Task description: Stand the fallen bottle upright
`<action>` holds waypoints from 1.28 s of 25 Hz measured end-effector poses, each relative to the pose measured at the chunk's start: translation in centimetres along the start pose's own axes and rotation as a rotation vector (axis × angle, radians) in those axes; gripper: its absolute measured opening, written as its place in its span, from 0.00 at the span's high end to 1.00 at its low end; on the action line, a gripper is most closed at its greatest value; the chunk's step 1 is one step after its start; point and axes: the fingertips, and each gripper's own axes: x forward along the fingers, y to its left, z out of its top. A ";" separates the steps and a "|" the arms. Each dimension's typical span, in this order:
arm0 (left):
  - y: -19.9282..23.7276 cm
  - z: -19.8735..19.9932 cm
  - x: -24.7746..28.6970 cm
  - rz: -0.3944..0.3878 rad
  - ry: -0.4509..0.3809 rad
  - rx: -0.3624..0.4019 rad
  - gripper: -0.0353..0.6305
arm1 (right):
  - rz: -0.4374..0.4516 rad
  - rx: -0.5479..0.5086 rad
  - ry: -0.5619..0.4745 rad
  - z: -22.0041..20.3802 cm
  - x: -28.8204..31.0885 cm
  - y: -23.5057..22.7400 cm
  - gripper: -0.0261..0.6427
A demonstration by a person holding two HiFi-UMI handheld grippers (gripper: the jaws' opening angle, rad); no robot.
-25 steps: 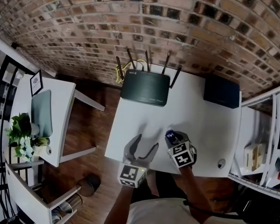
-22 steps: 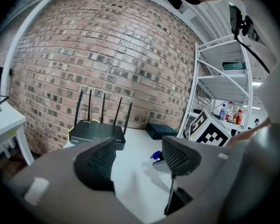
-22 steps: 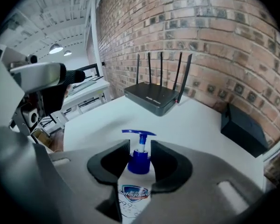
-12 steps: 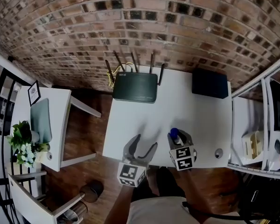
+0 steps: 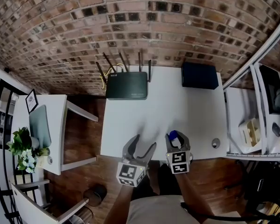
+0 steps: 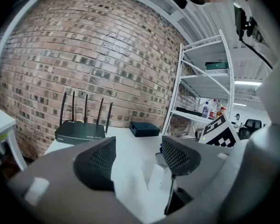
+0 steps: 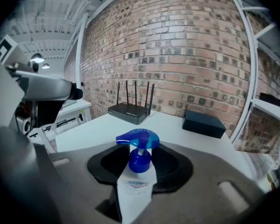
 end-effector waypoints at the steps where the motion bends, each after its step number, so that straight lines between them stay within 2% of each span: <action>1: -0.4 -0.1 -0.1 -0.007 0.001 0.002 0.45 | -0.011 0.002 -0.009 -0.2 -0.3 0.1 0.77; 8: -1.8 -0.1 -0.7 -0.018 -0.008 -0.004 0.45 | -0.066 0.007 -0.022 -2.0 -1.0 0.3 0.76; 11: -1.9 0.8 -1.1 -0.019 -0.024 0.009 0.45 | -0.080 0.030 -0.014 -2.3 -1.2 0.0 0.70; 13: -1.9 1.3 -1.4 -0.019 -0.036 0.014 0.45 | -0.071 0.059 -0.020 -2.1 -1.5 -0.1 0.69; 17: -2.3 2.1 -2.1 -0.027 -0.054 0.026 0.45 | -0.051 0.084 -0.008 -2.2 -2.2 -0.4 0.59; 22: -3.6 2.7 -3.2 -0.056 -0.076 0.066 0.45 | -0.063 0.084 -0.032 -2.8 -3.9 0.0 0.56; 27: -4.9 2.8 -4.7 -0.088 -0.099 0.082 0.45 | -0.104 0.082 -0.099 -2.4 -7.5 0.5 0.56; 32: -6.7 3.4 -6.8 -0.053 -0.138 0.142 0.46 | -0.137 0.098 -0.247 0.5 -13.9 -0.2 0.56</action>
